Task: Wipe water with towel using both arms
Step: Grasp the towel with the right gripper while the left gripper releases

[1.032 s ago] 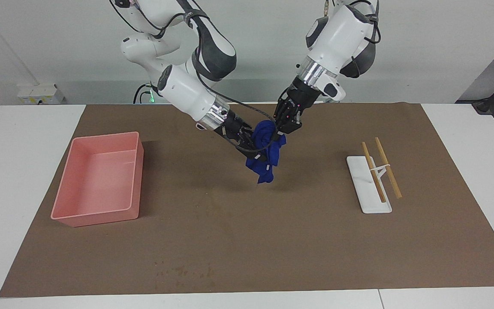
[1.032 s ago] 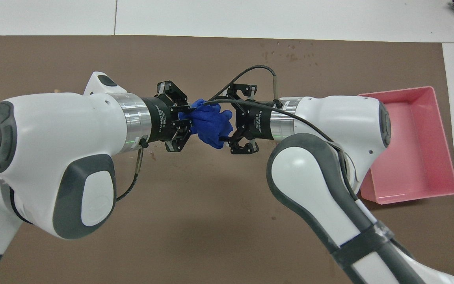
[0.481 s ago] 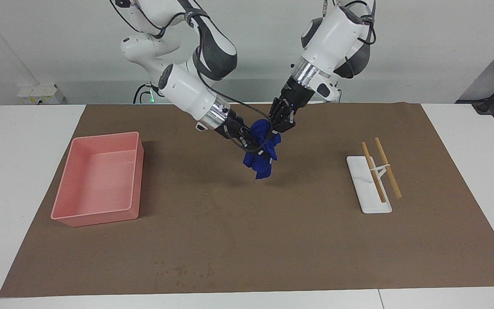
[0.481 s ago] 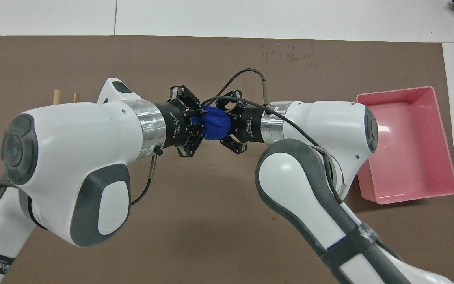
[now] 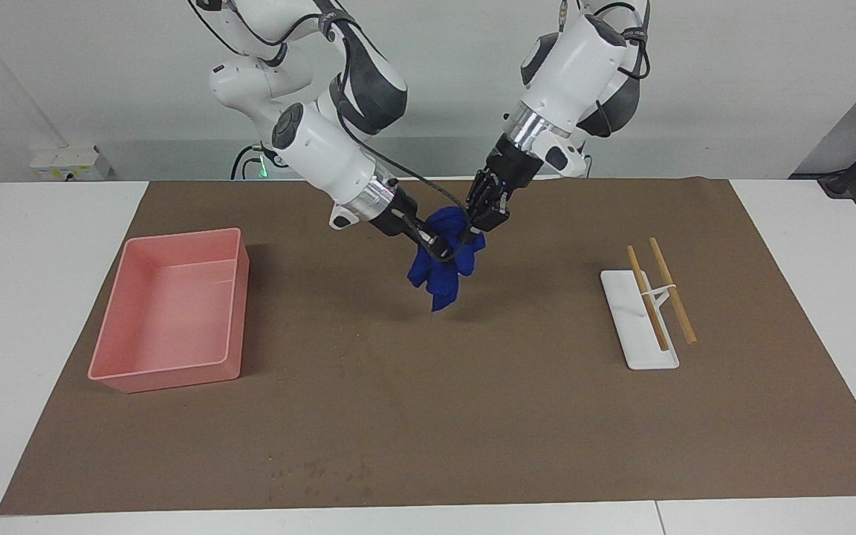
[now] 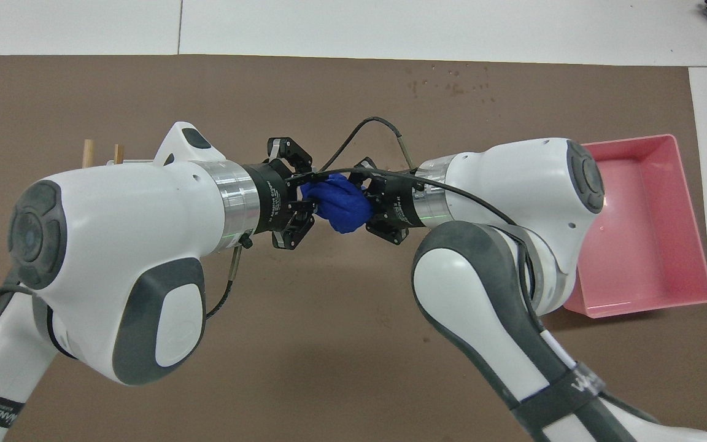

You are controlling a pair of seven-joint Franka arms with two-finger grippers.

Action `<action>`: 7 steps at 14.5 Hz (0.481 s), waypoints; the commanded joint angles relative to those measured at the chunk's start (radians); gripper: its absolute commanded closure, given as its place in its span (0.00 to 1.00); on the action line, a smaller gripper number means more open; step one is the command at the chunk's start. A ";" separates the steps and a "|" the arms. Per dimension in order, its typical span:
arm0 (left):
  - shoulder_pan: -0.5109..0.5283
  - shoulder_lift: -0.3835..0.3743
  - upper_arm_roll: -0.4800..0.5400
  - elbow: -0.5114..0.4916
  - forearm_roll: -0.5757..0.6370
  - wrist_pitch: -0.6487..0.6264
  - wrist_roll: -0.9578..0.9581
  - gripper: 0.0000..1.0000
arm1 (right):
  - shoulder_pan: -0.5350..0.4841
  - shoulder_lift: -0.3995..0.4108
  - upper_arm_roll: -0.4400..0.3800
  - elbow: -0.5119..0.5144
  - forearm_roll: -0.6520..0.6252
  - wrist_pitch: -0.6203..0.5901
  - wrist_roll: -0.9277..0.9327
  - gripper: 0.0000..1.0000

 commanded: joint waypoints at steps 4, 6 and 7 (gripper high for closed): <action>0.091 -0.016 0.018 0.024 0.160 -0.099 0.419 0.00 | -0.123 -0.062 0.003 -0.020 -0.274 -0.209 -0.433 1.00; 0.137 -0.013 0.019 0.036 0.179 -0.132 0.608 0.00 | -0.152 -0.058 0.003 -0.078 -0.327 -0.168 -0.554 1.00; 0.156 -0.011 0.019 0.045 0.249 -0.164 0.714 0.00 | -0.163 -0.053 0.003 -0.115 -0.328 -0.110 -0.613 1.00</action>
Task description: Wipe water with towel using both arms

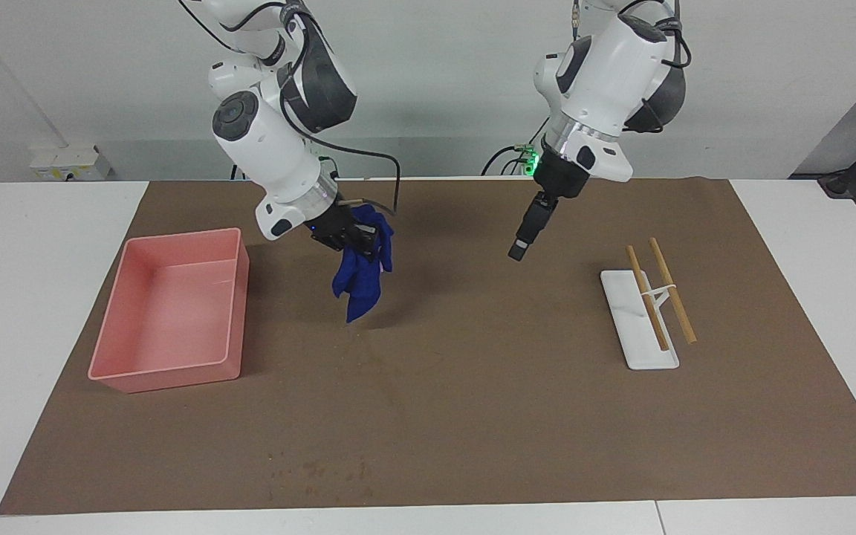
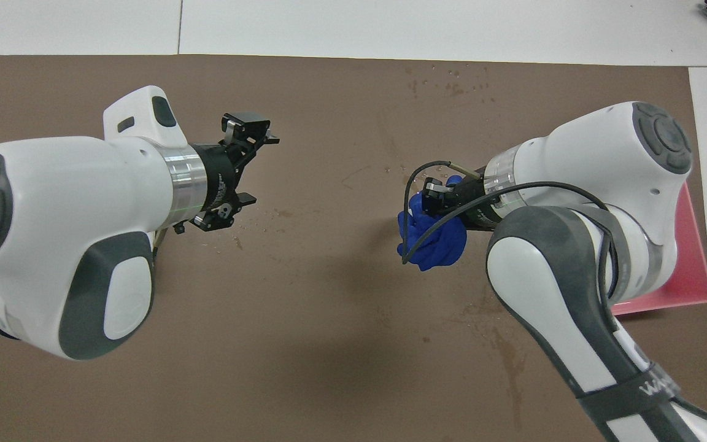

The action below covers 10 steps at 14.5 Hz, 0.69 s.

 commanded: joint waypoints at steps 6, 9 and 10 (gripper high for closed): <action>0.125 -0.003 -0.004 0.080 0.271 -0.249 0.708 0.00 | -0.018 0.143 0.014 -0.135 -0.030 0.405 -0.217 1.00; 0.165 0.047 -0.002 0.232 0.282 -0.492 0.932 0.00 | -0.012 0.267 0.020 -0.122 -0.026 0.585 -0.246 1.00; 0.168 0.052 -0.002 0.253 0.285 -0.538 0.974 0.00 | -0.002 0.307 0.021 -0.109 -0.024 0.653 -0.249 1.00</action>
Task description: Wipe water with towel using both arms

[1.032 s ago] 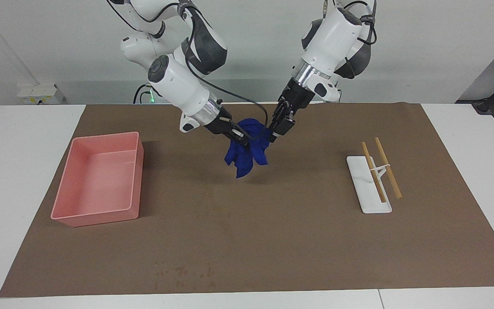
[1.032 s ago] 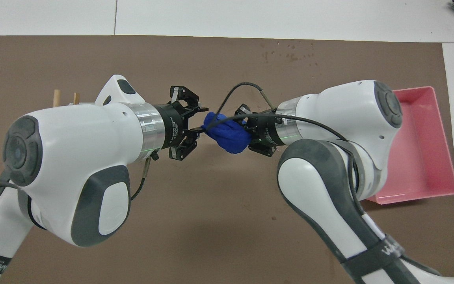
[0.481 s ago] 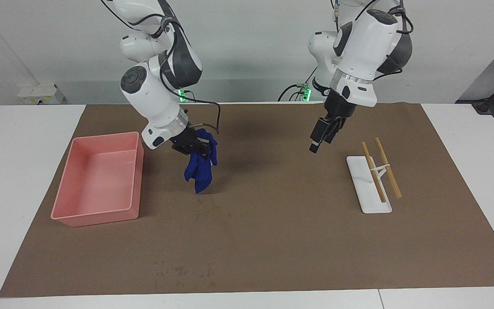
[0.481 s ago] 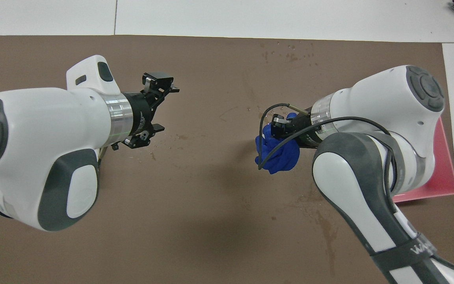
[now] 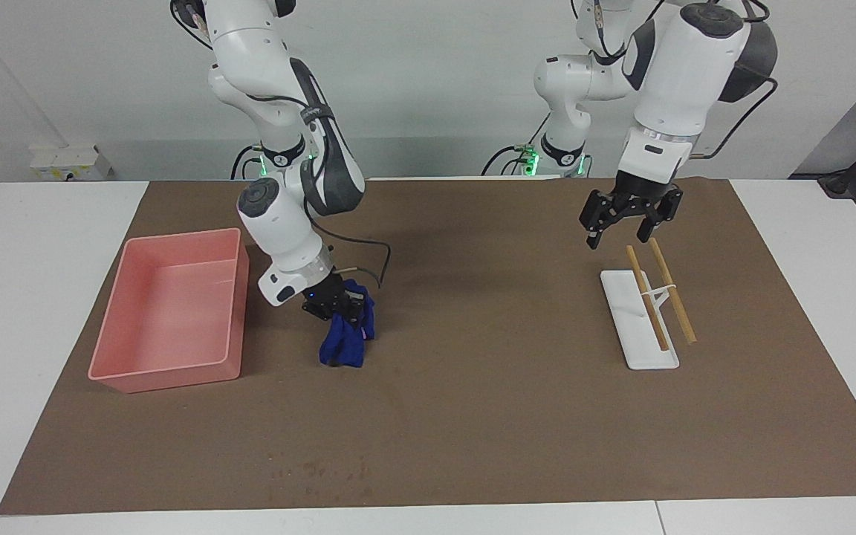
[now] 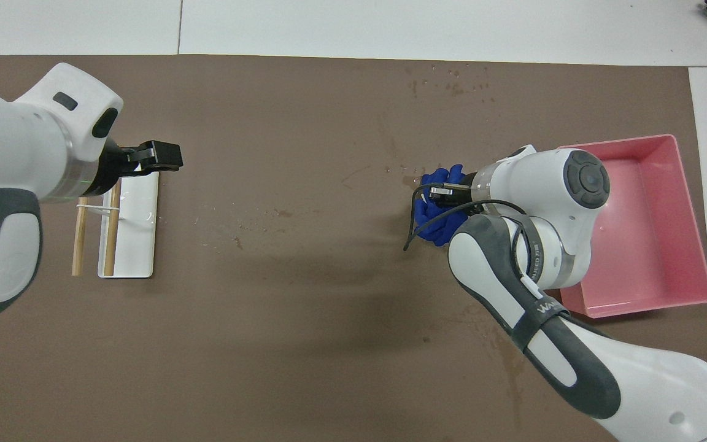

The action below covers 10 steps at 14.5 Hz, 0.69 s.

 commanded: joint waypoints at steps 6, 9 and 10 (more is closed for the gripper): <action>0.087 0.024 -0.005 0.191 0.012 -0.364 0.284 0.00 | 0.043 0.245 0.018 0.313 -0.017 0.224 -0.059 1.00; 0.084 -0.001 -0.008 0.159 0.013 -0.355 0.272 0.00 | 0.026 0.322 0.018 0.462 -0.020 0.225 -0.212 1.00; 0.078 -0.014 -0.008 0.133 0.013 -0.355 0.274 0.00 | 0.024 0.328 0.018 0.475 -0.020 0.224 -0.252 1.00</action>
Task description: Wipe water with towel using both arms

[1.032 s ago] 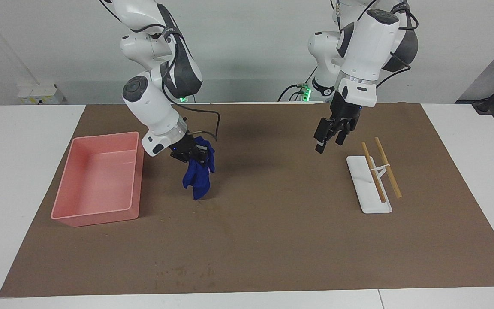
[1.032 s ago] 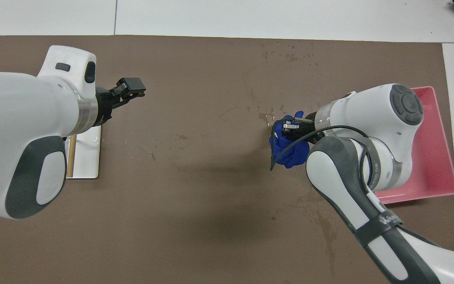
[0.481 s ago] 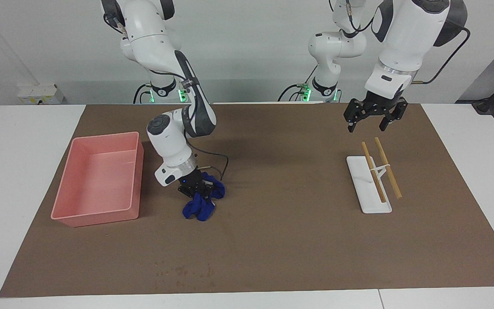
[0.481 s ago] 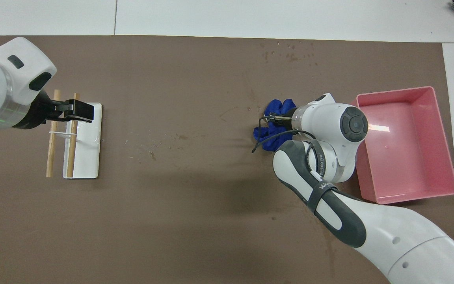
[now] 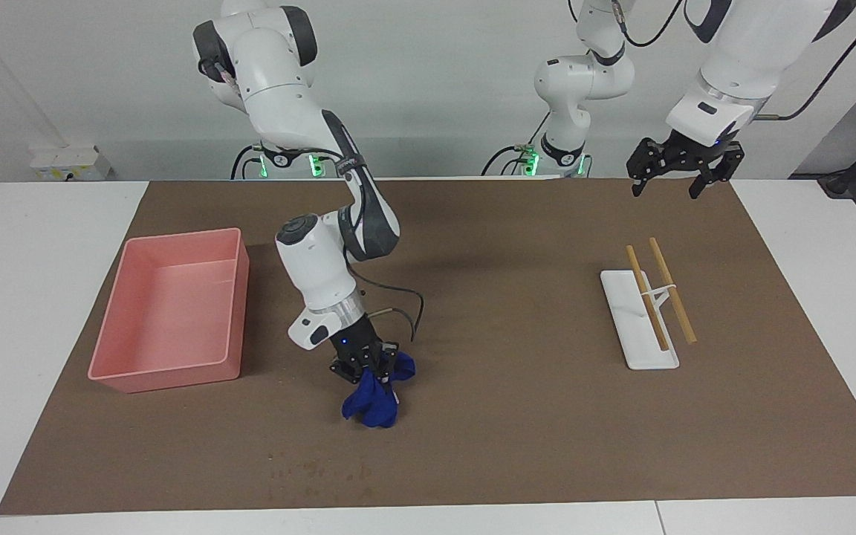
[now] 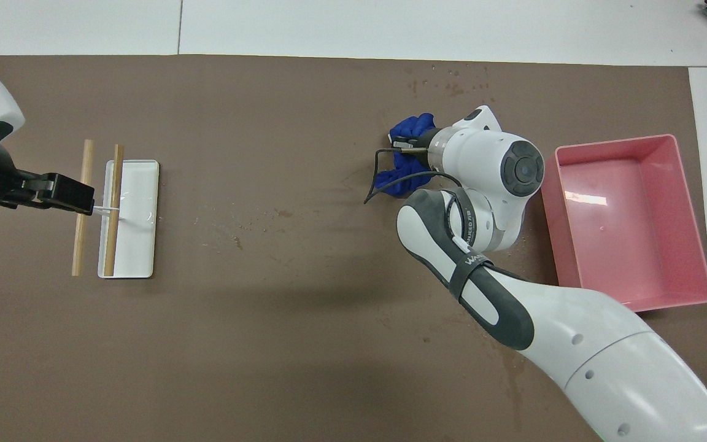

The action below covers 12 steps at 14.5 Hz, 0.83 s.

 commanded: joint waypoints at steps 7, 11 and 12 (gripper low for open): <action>0.007 -0.033 -0.006 -0.070 -0.047 0.088 -0.016 0.00 | -0.016 -0.033 0.013 -0.171 0.006 -0.030 -0.089 1.00; 0.054 -0.036 -0.006 -0.081 -0.046 0.110 -0.012 0.00 | -0.069 -0.124 0.012 -0.213 0.007 -0.315 -0.028 1.00; 0.054 -0.044 -0.006 -0.092 -0.046 0.113 -0.010 0.00 | -0.080 -0.153 0.006 -0.216 0.007 -0.386 -0.029 1.00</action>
